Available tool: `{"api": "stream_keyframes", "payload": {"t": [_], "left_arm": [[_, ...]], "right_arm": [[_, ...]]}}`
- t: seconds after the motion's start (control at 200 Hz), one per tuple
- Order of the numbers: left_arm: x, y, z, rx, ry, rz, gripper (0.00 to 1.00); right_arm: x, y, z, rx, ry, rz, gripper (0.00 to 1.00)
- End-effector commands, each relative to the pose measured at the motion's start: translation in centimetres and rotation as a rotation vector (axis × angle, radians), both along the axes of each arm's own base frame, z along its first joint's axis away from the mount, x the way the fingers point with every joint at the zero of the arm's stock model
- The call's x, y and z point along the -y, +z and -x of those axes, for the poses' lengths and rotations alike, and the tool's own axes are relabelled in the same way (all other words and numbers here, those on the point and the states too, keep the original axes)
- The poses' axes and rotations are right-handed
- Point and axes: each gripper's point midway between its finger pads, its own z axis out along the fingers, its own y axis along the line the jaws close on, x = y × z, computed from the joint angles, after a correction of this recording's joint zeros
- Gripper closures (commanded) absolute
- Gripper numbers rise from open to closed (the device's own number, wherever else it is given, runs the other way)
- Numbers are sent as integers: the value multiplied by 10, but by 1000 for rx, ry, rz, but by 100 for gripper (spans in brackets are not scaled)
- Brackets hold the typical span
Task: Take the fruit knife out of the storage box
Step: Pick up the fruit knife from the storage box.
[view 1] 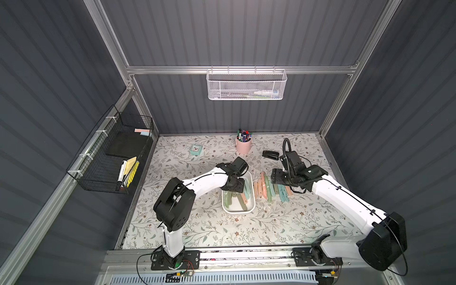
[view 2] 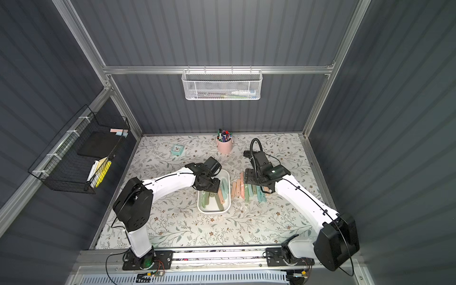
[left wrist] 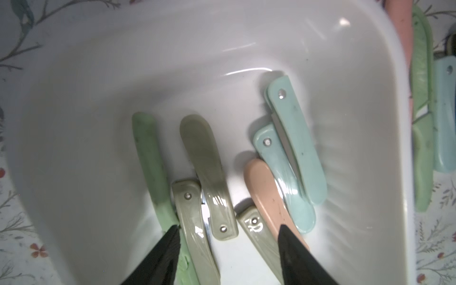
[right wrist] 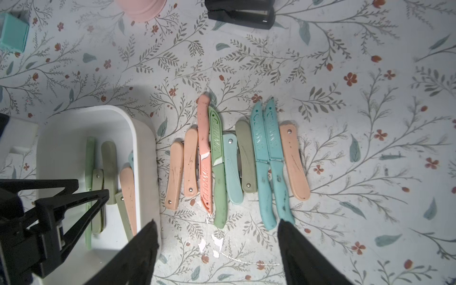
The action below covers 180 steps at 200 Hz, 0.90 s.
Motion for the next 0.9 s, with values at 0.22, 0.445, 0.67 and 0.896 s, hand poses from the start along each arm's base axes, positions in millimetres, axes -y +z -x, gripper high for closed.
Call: {"api": "stream_keyframes", "payload": {"t": [0.22,0.445,0.67,0.896], "left_arm": [[4,-5,-22,-20,75,-86,52],[-8,-16,-30,-31,175,-141,55],[-8,-29,-32,-79,203,-116,57],[-12,-45,-32,-112,226,-117,58]], "right_arm": [[-7,10,-5,31,9,-52,19],[-10,10,-4,23,21,-68,19],[-11,8,-2,10,18,-76,18],[-14,8,-2,6,20,-94,18]]}}
